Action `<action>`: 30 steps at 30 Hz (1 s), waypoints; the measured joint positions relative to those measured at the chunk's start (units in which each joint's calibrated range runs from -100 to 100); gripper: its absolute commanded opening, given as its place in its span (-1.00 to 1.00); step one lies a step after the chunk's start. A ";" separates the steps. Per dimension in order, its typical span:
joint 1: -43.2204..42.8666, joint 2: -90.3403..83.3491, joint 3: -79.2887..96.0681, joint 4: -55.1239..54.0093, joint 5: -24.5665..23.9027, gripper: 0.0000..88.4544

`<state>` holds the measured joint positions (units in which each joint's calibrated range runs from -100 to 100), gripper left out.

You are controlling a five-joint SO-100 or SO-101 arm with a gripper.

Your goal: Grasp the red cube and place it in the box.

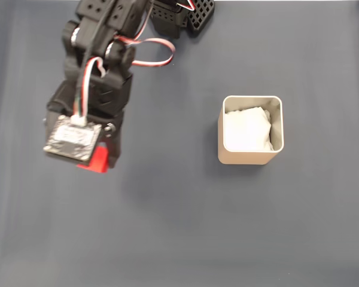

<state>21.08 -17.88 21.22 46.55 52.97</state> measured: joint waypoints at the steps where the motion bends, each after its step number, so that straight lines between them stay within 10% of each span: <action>1: -0.53 -1.52 1.37 0.00 0.34 -0.99; 30: -19.39 -27.37 19.49 0.97 1.76 -1.00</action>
<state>1.69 -45.25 40.71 47.52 54.73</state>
